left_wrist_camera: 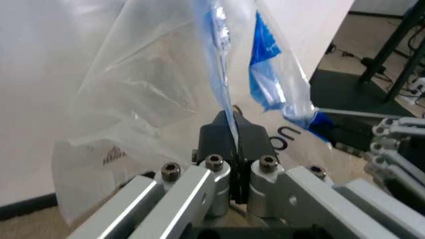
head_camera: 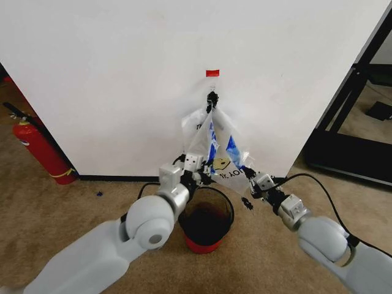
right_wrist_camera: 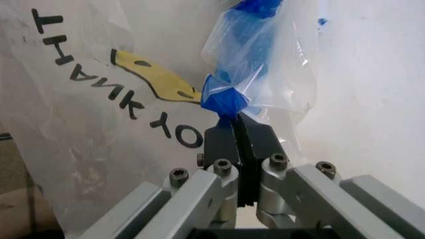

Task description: Pick up the garbage bag from the wall and place it over the trash bin.

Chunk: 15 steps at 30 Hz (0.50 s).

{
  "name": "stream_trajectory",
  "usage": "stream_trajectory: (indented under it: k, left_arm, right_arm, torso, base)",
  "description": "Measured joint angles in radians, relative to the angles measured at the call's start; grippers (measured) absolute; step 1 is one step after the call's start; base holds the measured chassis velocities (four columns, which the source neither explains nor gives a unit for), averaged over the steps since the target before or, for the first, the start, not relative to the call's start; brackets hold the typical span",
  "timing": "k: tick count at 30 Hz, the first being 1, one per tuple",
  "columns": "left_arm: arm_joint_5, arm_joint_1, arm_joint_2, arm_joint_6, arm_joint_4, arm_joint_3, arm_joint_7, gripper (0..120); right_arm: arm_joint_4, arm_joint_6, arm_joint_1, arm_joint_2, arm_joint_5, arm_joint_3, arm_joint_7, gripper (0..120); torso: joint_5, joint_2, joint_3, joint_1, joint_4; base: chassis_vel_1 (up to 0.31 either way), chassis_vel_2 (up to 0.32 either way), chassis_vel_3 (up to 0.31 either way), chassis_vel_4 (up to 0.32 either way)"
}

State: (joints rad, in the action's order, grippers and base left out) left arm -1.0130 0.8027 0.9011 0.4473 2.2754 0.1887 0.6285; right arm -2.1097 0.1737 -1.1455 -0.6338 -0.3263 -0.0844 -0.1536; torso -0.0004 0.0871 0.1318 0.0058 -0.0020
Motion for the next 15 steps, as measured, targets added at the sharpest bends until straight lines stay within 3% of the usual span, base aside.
stream_trajectory:
  k: [8, 15]
  left_arm:
    - [0.057, 0.138, -0.038, -0.006, 0.077, -0.077, -0.016, 0]
    - [0.072, 0.128, -0.056, -0.031, 0.137, -0.109, -0.043, 0]
  right_arm:
    - [-0.033, 0.001, -0.015, 0.003, -0.01, 0.01, 0.007, 0]
    - [-0.105, 0.006, -0.016, -0.001, -0.051, -0.013, -0.014, 0]
  torso:
    - [0.0002, 0.0, 0.0, 0.0, -0.0002]
    - [0.0004, 0.0, 0.0, 0.0, -0.0002]
  base:
    - [0.0, 0.0, 0.0, 0.0]
    - [0.0, 0.0, 0.0, 0.0]
